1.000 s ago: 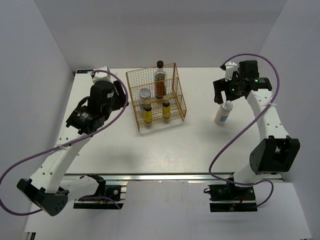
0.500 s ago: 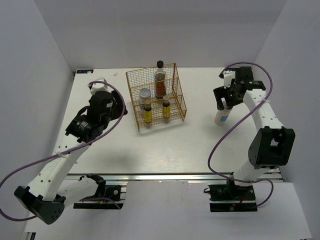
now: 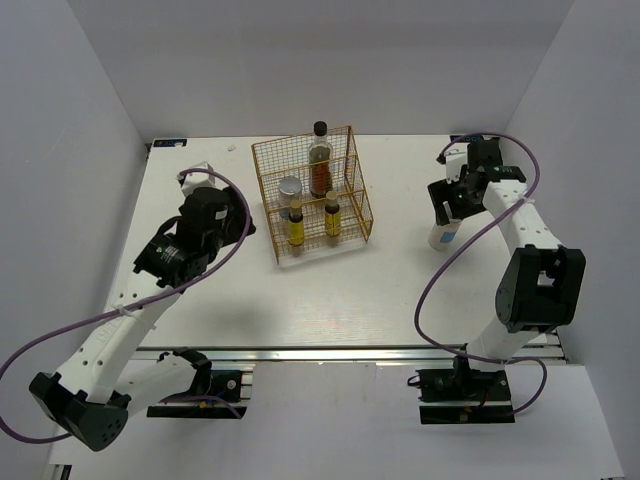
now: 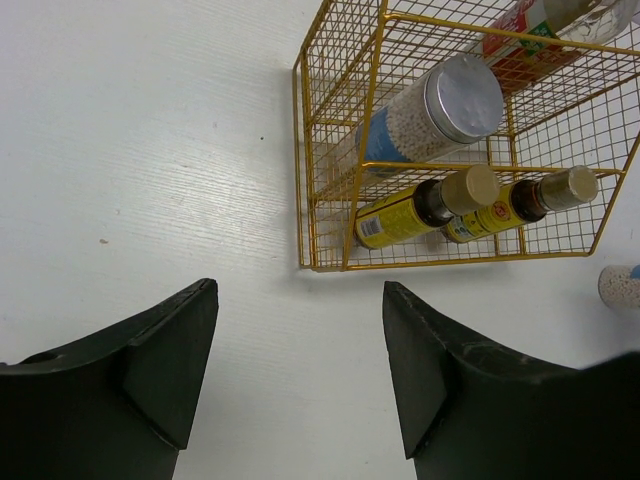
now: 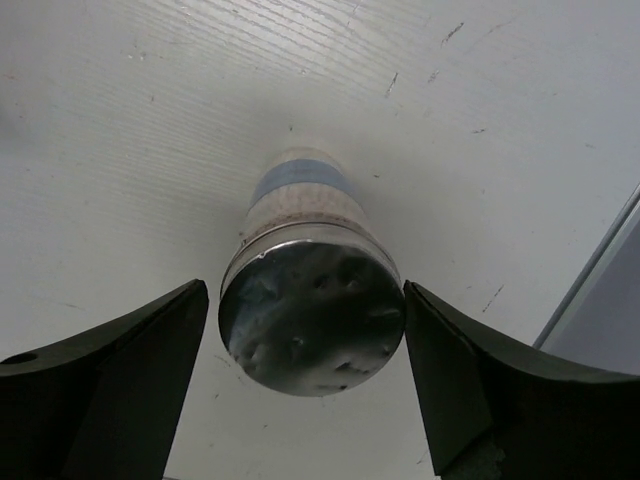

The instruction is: Organize the condiment bottles

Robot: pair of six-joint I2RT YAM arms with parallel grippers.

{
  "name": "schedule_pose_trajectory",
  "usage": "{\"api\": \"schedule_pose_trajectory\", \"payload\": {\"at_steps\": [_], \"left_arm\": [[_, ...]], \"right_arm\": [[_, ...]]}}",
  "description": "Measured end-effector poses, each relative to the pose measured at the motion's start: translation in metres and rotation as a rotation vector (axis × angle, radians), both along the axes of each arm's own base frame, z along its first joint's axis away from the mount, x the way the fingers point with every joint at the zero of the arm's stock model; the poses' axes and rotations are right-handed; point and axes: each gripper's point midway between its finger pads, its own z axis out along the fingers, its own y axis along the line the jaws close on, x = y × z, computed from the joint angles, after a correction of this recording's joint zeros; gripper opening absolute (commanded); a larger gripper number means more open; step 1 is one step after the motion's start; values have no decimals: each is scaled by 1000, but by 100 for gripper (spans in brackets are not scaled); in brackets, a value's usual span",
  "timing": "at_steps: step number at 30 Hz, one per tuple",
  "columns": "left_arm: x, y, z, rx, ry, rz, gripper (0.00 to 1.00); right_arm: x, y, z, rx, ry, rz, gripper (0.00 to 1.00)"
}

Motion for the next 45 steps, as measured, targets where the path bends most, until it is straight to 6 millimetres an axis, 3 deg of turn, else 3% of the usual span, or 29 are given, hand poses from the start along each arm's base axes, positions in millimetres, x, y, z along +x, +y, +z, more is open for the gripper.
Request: {"api": "schedule_pose_trajectory", "payload": {"at_steps": [5,8,9,11,12,16,19,21,26,29,32,35,37,45], "left_arm": [[2,-1,-3,7,11,0,77],[2,-1,-4,9,13,0,77],[2,-1,-4,9,14,0,77],[2,-1,-4,9,13,0,77],[2,-1,-4,9,13,0,77],[2,-1,-4,9,13,0,77],[2,-1,-4,10,13,0,77],[2,-1,-5,11,14,-1,77],[4,-1,-8,24,25,-4,77],[4,-2,-10,27,29,-4,77],[4,-2,-9,27,28,-4,77],[4,-1,-8,25,25,-3,77],[3,-1,-8,23,23,-2,77],[-5,5,2,-1,-4,14,77]], "right_arm": [[7,1,-15,2,24,3,68],[9,2,-19,9,31,7,46],[9,2,-19,11,30,10,29],[9,3,-19,14,31,15,14],[9,4,-19,16,30,22,0],[9,11,-14,43,22,74,0],[17,24,10,93,-28,144,0],[29,35,42,132,-105,195,0],[56,80,149,224,-378,348,0],[50,127,192,290,-468,459,0],[39,177,215,365,-492,567,0],[36,219,223,435,-483,641,0],[39,239,217,465,-460,660,0],[50,270,166,488,-322,644,0]]}}
